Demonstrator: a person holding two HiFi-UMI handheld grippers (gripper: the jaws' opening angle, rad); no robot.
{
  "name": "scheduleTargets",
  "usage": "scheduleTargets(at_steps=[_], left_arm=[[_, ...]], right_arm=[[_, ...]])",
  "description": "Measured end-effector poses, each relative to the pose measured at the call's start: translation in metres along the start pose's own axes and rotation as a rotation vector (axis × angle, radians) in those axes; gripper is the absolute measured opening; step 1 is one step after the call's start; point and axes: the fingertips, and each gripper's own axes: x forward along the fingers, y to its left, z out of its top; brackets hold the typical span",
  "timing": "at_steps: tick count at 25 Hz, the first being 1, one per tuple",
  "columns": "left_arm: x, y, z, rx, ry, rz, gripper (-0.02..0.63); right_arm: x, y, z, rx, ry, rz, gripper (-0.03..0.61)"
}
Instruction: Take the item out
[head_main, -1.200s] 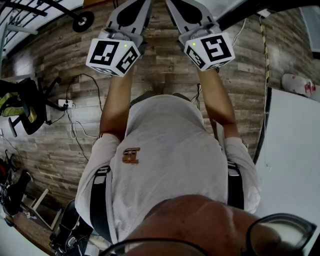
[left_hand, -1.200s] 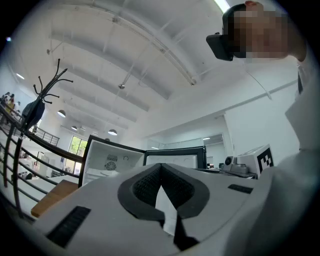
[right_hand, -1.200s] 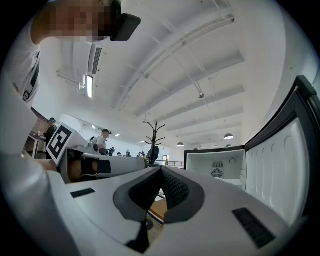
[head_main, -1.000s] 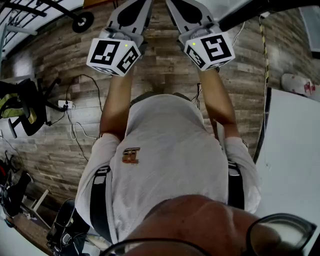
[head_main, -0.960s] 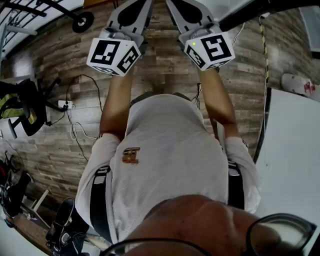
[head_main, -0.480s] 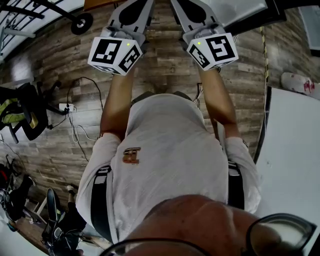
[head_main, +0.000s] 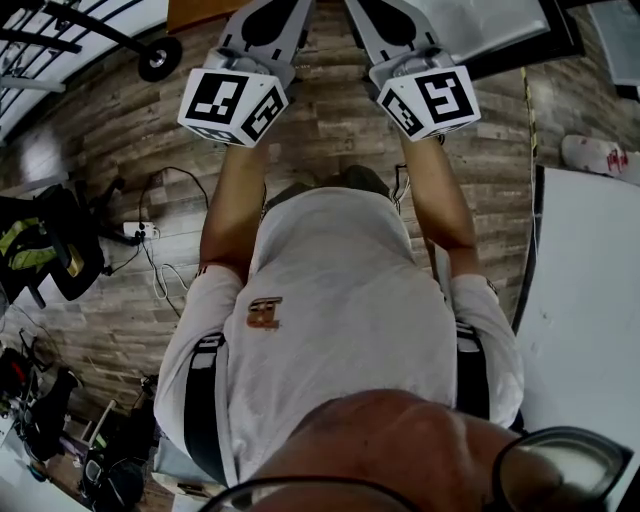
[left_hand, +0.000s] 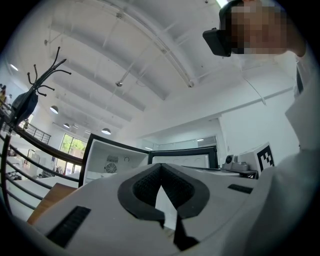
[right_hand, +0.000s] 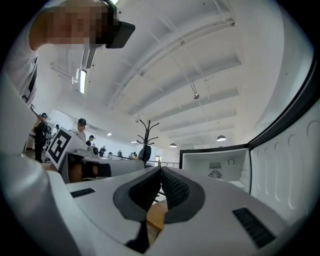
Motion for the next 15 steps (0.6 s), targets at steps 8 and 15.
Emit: scheduleTargets(at_steps=[8, 15], left_arm=[[0.006, 0.029, -0.007, -0.016, 0.011, -0.011, 0.018], [0.022, 0.049, -0.015, -0.011, 0.019, -0.007, 0.018]], right_arm=[[0.025, -0.006, -0.012, -0.001, 0.020, -0.016, 0.034], [0.045, -0.021, -0.020, -0.007, 0.015, -0.012, 0.034]])
